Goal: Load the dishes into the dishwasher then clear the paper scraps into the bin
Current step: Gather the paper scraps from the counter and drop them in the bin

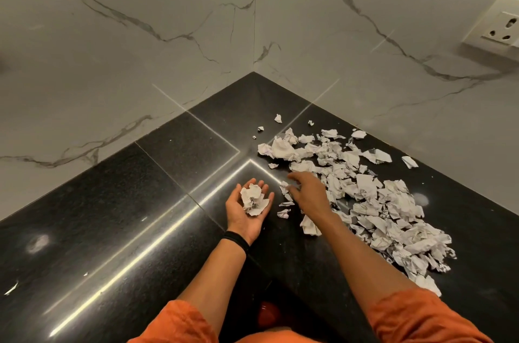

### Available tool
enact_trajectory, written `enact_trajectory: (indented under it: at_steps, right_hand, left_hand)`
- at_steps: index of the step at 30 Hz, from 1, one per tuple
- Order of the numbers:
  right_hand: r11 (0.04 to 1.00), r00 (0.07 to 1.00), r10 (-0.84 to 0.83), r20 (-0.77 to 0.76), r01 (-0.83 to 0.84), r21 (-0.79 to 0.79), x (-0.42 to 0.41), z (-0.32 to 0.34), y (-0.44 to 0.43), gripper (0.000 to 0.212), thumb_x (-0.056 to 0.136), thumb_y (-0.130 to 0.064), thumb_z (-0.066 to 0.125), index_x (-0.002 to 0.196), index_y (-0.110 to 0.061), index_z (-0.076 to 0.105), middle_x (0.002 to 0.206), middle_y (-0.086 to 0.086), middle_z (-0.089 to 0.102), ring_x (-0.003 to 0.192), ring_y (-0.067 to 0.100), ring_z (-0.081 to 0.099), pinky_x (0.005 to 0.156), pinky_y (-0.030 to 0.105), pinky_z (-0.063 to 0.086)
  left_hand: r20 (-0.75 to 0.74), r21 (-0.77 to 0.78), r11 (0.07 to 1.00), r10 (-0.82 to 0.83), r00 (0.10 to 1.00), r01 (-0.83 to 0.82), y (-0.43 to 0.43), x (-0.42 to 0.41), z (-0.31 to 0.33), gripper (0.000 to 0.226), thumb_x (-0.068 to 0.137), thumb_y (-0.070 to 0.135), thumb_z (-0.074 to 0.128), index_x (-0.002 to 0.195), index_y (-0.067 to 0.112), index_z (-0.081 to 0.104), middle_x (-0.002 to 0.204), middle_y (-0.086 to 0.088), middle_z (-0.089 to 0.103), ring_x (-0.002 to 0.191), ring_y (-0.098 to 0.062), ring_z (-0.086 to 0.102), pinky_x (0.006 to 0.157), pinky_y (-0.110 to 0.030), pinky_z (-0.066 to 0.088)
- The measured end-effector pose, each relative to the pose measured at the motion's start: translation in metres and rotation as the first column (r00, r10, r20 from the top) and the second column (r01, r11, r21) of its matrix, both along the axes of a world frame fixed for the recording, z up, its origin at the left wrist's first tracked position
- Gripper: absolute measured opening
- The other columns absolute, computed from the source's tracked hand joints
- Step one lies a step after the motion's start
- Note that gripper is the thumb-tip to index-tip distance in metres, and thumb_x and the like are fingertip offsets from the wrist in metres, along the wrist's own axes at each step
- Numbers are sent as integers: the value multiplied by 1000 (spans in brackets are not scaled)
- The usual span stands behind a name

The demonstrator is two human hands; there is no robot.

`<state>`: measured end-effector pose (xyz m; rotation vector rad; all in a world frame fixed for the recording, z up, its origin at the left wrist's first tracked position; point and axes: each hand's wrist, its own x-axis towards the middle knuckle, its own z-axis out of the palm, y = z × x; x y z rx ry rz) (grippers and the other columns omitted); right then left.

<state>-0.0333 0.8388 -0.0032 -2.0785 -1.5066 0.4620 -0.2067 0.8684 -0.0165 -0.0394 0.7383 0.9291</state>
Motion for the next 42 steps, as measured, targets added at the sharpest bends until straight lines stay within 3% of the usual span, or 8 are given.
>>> enact_trajectory:
  at_steps: [8,13,18,24,28,36,38,42]
  right_hand:
    - [986,971,167,172,-168,-14,-9,-14,-1,15,93,-15,64,103,-13,76,98,4,69,91,21,65,78,34,51]
    - [983,967,-75,-244,113,145,-9,7,-11,13,89,-23,74,101,-18,77,90,-8,74,82,3,67,76,22,54]
    - [985,894,127,-430,-65,157,-27,43,-15,14,84,-27,81,97,-23,79,87,-12,76,82,1,70,73,13,52]
    - [996,973,2,-233,20,92,-3,24,-16,18,89,-18,72,106,-20,77,97,-8,75,88,6,69,84,34,58]
    - [955,963,263,53,-252,-154,-5,6,-31,34,88,-22,74,122,-18,71,114,3,69,106,19,62,88,22,43]
    - [936,906,350,236,-328,-128,-15,-6,-40,21,97,-21,61,111,-12,75,108,6,68,103,24,62,90,29,41]
    - [970,957,242,157,-235,-65,-12,-2,-43,18,96,-21,64,107,-13,76,103,3,71,97,20,64,84,24,41]
    - [991,952,-44,-302,78,104,-15,17,-44,13,90,-25,76,101,-21,79,89,-9,76,82,3,70,79,24,56]
  left_hand:
    - [-65,-7,1000,-15,998,14,-2,-2,-5,43,100,36,52,128,7,65,122,-17,70,118,-32,63,109,-51,44]
    - [-87,-3,1000,-18,996,17,-4,3,-3,40,100,35,52,124,6,67,128,-18,67,119,-32,63,109,-51,45]
    - [-52,14,998,-62,997,63,-7,18,-5,48,98,39,50,129,4,62,134,-20,61,127,-37,57,113,-53,40]
    - [25,-9,999,-36,999,36,-7,17,4,37,102,36,46,113,7,67,104,-16,73,100,-31,69,112,-52,41]
    - [42,-34,999,1,999,1,-7,7,1,39,102,37,47,118,7,66,105,-16,72,108,-31,65,107,-52,45]
    - [13,-55,996,66,998,-65,-11,-3,-3,43,102,37,47,125,5,64,112,-16,71,114,-32,63,99,-51,50]
    - [12,-56,996,66,998,-66,-13,-2,-2,42,102,37,47,122,5,65,112,-16,71,114,-32,64,99,-51,50]
    - [19,-51,997,55,998,-54,-15,3,-3,42,103,38,45,118,6,66,113,-16,70,111,-31,64,100,-51,50]
